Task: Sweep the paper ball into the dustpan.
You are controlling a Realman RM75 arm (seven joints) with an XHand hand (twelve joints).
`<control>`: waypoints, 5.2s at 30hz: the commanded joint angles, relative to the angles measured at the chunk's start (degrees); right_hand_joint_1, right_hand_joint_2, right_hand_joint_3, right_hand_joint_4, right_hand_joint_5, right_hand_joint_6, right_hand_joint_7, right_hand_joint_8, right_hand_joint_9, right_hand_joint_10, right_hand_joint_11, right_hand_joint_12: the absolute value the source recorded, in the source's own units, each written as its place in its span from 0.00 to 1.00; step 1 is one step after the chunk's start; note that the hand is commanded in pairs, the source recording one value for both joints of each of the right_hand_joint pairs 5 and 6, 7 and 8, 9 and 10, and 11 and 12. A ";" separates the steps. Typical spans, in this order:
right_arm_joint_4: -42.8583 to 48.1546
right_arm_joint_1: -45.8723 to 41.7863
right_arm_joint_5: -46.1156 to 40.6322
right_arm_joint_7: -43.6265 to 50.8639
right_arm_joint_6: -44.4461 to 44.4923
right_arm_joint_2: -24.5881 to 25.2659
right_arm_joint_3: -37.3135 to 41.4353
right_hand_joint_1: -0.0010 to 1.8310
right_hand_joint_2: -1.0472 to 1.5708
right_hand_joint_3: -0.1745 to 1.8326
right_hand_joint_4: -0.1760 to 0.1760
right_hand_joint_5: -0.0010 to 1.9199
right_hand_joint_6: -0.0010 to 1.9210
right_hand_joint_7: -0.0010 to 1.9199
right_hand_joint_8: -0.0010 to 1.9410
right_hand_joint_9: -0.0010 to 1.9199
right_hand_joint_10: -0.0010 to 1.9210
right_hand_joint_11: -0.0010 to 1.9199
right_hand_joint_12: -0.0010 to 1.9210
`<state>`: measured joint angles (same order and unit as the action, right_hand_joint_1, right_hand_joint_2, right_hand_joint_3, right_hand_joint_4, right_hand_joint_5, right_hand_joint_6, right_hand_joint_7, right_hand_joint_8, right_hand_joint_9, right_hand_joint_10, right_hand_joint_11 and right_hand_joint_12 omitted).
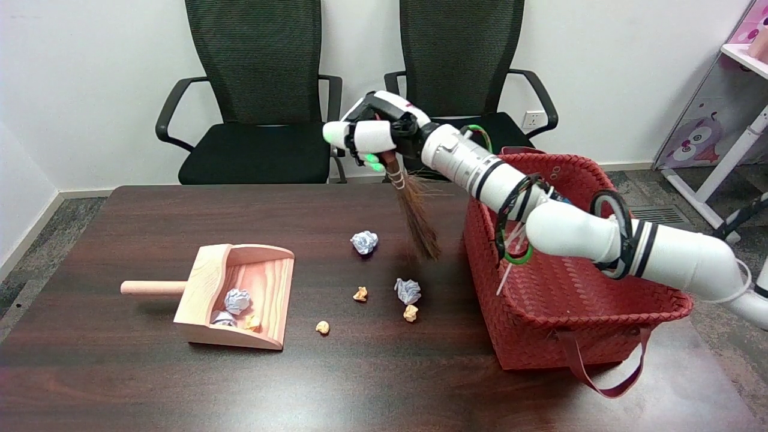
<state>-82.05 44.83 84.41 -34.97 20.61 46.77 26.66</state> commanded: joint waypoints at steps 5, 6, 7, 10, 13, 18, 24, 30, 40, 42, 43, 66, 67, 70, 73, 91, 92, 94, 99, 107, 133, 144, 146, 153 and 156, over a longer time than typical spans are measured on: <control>3.75 5.87 5.13 10.98 -0.14 5.42 -7.76 0.54 1.00 0.74 0.63 1.00 1.00 1.00 0.99 1.00 1.00 1.00 1.00; 4.09 6.07 5.41 10.98 -0.23 5.55 -8.23 0.54 1.00 0.75 0.62 1.00 1.00 1.00 0.99 1.00 1.00 1.00 1.00; 4.55 6.51 5.69 10.98 -0.39 6.07 -9.10 0.53 1.00 0.75 0.62 1.00 1.00 1.00 0.99 1.00 1.00 1.00 1.00; 5.76 8.09 6.12 10.98 -0.48 7.19 -11.81 0.53 1.00 0.75 0.62 1.00 1.00 1.00 0.99 1.00 1.00 1.00 1.00; 6.48 9.68 6.12 10.95 -0.57 8.08 -13.93 0.53 1.00 0.76 0.63 1.00 1.00 1.00 0.99 1.00 1.00 1.00 1.00; 7.79 10.98 5.42 10.18 -0.85 9.13 -16.20 0.53 1.00 0.70 0.59 1.00 1.00 1.00 0.99 1.00 1.00 1.00 1.00; 10.80 10.53 5.42 6.56 -3.23 11.42 -16.65 0.53 1.00 0.60 0.56 1.00 1.00 1.00 0.99 1.00 1.00 1.00 1.00; 14.31 9.57 5.42 3.02 -3.74 13.45 -16.73 0.53 1.00 0.52 0.53 1.00 1.00 1.00 0.99 1.00 1.00 1.00 1.00; 17.02 9.66 5.42 -4.83 -3.22 16.08 -16.38 0.52 1.00 0.46 0.50 1.00 1.00 1.00 0.99 1.00 1.00 1.00 1.00; 16.76 9.83 5.42 -7.47 -3.11 16.26 -16.21 0.52 1.00 0.46 0.50 1.00 1.00 1.00 0.99 1.00 1.00 1.00 1.00; 16.75 9.83 5.42 -9.32 -3.04 16.42 -16.21 0.52 1.00 0.46 0.50 1.00 1.00 1.00 0.99 1.00 1.00 1.00 1.00; 18.85 7.80 5.75 -29.45 -0.13 20.39 -16.55 0.52 0.98 0.45 0.48 1.00 1.00 1.00 0.99 1.00 1.00 1.00 1.00; 18.76 7.70 5.77 -29.88 0.19 20.47 -16.46 0.52 0.98 0.45 0.48 1.00 1.00 1.00 0.99 1.00 1.00 1.00 1.00; 18.51 7.38 5.75 -31.59 1.48 20.75 -16.37 0.52 0.97 0.47 0.47 1.00 1.00 1.00 0.99 1.00 1.00 1.00 1.00; 18.32 7.37 5.69 -33.53 2.70 21.18 -16.21 0.53 0.97 0.49 0.47 1.00 1.00 1.00 0.99 1.00 1.00 1.00 1.00; 14.25 5.89 6.08 -47.00 19.91 21.87 -16.12 0.53 0.94 0.67 0.47 1.00 1.00 1.00 0.99 1.00 1.00 1.00 1.00; 13.94 5.88 6.41 -47.73 21.75 21.79 -16.11 0.53 0.93 0.68 0.47 1.00 1.00 1.00 0.99 1.00 1.00 1.00 1.00; 13.58 5.88 7.69 -49.11 24.24 21.68 -15.94 0.53 0.93 0.68 0.48 1.00 1.00 1.00 0.99 1.00 1.00 1.00 1.00; 13.27 6.41 11.26 -55.11 28.66 21.09 -15.84 0.52 0.93 0.67 0.48 1.00 1.00 1.00 0.99 1.00 1.00 1.00 1.00; 10.71 5.13 12.01 -49.48 30.88 18.75 -12.98 0.52 0.91 0.75 0.47 1.00 1.00 1.00 0.99 1.00 1.00 1.00 1.00; -19.64 -26.19 0.23 27.94 27.74 12.30 18.73 0.52 0.98 0.88 0.57 1.00 1.00 1.00 0.99 1.00 1.00 1.00 1.00; -26.94 -38.81 0.23 30.07 28.17 13.25 24.67 0.52 0.98 0.89 0.56 1.00 1.00 1.00 0.99 1.00 1.00 1.00 1.00; -27.69 -40.03 0.23 30.60 28.17 13.45 24.75 0.52 0.98 0.88 0.56 1.00 1.00 1.00 0.99 1.00 1.00 1.00 1.00; -29.07 -45.18 0.76 35.71 28.17 15.21 25.94 0.52 0.98 0.86 0.57 1.00 1.00 1.00 0.99 1.00 1.00 1.00 1.00; -30.54 -47.13 0.68 36.65 27.90 15.89 27.55 0.52 0.99 0.85 0.58 1.00 1.00 1.00 0.99 1.00 1.00 1.00 1.00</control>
<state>-103.90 11.96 86.04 -10.66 49.02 60.56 46.26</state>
